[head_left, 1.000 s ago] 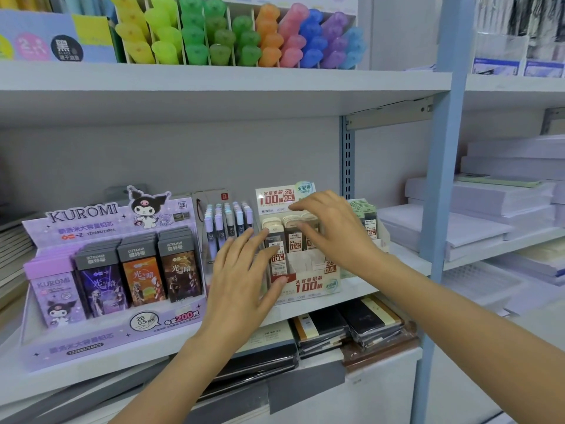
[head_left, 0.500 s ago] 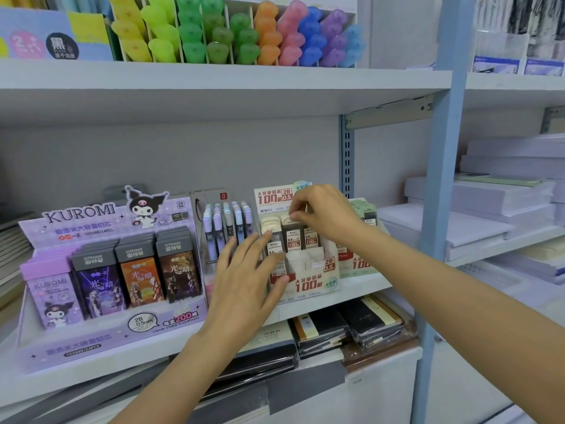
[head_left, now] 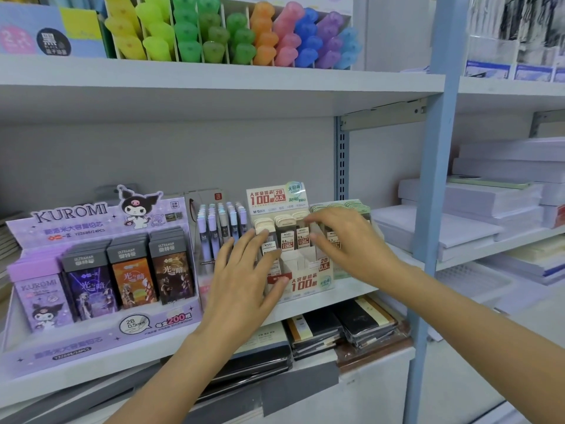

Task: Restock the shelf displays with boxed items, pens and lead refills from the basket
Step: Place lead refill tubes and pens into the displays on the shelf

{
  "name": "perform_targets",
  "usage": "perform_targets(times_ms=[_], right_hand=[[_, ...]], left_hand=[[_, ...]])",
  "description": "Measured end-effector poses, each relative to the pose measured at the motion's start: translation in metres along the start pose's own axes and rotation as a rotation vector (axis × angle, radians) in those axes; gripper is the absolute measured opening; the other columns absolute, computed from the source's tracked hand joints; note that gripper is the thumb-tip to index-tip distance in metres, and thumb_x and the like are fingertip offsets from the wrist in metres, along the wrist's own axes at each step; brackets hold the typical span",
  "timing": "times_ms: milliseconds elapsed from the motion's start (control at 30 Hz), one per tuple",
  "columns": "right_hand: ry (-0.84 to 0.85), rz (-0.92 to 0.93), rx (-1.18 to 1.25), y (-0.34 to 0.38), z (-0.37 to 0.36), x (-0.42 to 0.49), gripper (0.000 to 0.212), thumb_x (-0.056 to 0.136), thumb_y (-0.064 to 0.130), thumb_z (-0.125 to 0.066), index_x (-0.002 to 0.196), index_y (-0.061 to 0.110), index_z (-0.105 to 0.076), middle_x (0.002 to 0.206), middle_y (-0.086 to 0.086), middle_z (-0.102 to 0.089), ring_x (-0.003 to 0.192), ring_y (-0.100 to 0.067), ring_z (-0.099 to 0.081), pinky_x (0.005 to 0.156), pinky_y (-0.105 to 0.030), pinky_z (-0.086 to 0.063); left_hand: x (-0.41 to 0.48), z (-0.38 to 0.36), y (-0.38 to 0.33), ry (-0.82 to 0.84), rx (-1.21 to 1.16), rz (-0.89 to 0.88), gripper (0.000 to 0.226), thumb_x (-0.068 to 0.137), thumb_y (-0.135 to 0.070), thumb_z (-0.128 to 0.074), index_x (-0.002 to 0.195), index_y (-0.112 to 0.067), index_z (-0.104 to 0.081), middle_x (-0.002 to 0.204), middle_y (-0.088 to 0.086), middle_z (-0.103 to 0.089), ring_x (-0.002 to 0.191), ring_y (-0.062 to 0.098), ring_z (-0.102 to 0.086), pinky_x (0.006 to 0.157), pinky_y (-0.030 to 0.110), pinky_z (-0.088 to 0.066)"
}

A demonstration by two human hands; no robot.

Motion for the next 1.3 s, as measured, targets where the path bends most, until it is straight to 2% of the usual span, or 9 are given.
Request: perform_targets(times_ms=[100,233,400,533,600,667,800,1033,1300], right_hand=[[0.154,0.029,-0.076,0.006,-0.019,-0.017,0.065,0.093,0.063,-0.023,0.142,0.025,-0.042,0.141,0.005,-0.052,0.131,-0.013,-0.042,0.109,-0.030,-0.022],[0.251,0.085,-0.248,0.012,-0.041,-0.018,0.072,0.095,0.064,-0.024,0.148,0.017,-0.034,0.150,-0.002,-0.041,0.139,-0.015,-0.034,0.119,-0.040,-0.006],[0.264,0.067,-0.192,0.012,-0.045,-0.014,0.045,0.095,0.058,-0.036,0.110,0.022,-0.059,0.108,0.004,-0.064,0.111,-0.015,-0.053,0.115,-0.044,-0.013],[0.278,0.114,-0.120,0.013,-0.040,-0.018,0.027,0.098,0.050,-0.038,0.088,0.028,-0.052,0.087,0.009,-0.058,0.093,-0.013,-0.054,0.110,-0.038,-0.024],[0.259,0.125,-0.111,0.014,-0.036,-0.018,0.034,0.096,0.056,-0.034,0.090,0.029,-0.055,0.090,0.011,-0.059,0.095,-0.011,-0.053,0.108,-0.037,-0.026],[0.159,0.121,-0.094,0.017,-0.025,-0.011,0.046,0.093,0.061,-0.030,0.106,0.028,-0.061,0.108,0.011,-0.062,0.109,-0.009,-0.051,0.106,-0.034,-0.025],[-0.020,0.148,-0.023,0.030,-0.010,0.021,0.038,0.095,0.045,-0.049,0.125,0.025,-0.060,0.120,0.009,-0.059,0.115,-0.009,-0.046,0.096,-0.027,-0.026],[0.028,0.147,-0.094,0.039,-0.030,0.058,0.031,0.081,0.039,-0.072,0.106,0.023,-0.062,0.108,0.009,-0.057,0.104,-0.012,-0.048,0.089,-0.026,-0.028],[0.164,0.084,0.073,0.034,-0.029,0.069,0.020,0.080,0.040,-0.073,0.093,0.029,-0.062,0.104,0.014,-0.049,0.105,-0.005,-0.038,0.096,-0.030,-0.023]], left_hand=[[0.002,-0.001,0.000,0.004,0.006,-0.002,0.058,0.095,-0.055,-0.033,0.135,-0.018,-0.054,0.150,0.005,-0.041,0.143,0.024,-0.029,0.119,0.047,-0.017],[0.004,-0.004,-0.001,0.024,0.047,0.014,0.065,0.094,-0.058,-0.030,0.139,-0.016,-0.049,0.152,0.004,-0.039,0.145,0.023,-0.026,0.120,0.045,-0.010],[0.003,-0.003,0.000,0.036,0.053,0.013,0.065,0.094,-0.056,-0.028,0.140,-0.015,-0.048,0.152,0.004,-0.038,0.145,0.022,-0.024,0.120,0.041,-0.004],[0.001,0.000,0.002,0.025,0.050,0.009,0.063,0.094,-0.054,-0.031,0.140,-0.015,-0.048,0.150,0.003,-0.041,0.144,0.022,-0.026,0.120,0.041,-0.005],[0.001,0.001,0.002,0.015,0.041,0.008,0.062,0.094,-0.054,-0.032,0.139,-0.015,-0.048,0.149,0.003,-0.043,0.143,0.022,-0.028,0.120,0.042,-0.008],[0.000,0.002,0.002,0.003,0.037,0.010,0.061,0.093,-0.053,-0.034,0.139,-0.015,-0.048,0.147,0.003,-0.044,0.143,0.023,-0.029,0.119,0.043,-0.010],[-0.003,0.004,0.007,-0.010,0.066,0.047,0.062,0.092,-0.056,-0.037,0.136,-0.014,-0.050,0.147,0.004,-0.045,0.143,0.023,-0.029,0.119,0.045,-0.012],[-0.004,0.004,0.009,-0.002,0.050,0.036,0.059,0.093,-0.057,-0.037,0.131,-0.016,-0.053,0.144,0.004,-0.047,0.141,0.024,-0.032,0.118,0.039,-0.010],[-0.006,0.003,0.010,-0.031,0.021,0.019,0.046,0.089,-0.050,-0.055,0.121,-0.017,-0.058,0.141,0.005,-0.048,0.138,0.026,-0.036,0.114,0.045,-0.026]])
Point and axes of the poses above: each hand's wrist, its own x-axis towards the middle knuckle, its own z-axis out of the back of the hand, y = z × x, the point moved 7 cm from there along x, towards the middle knuckle
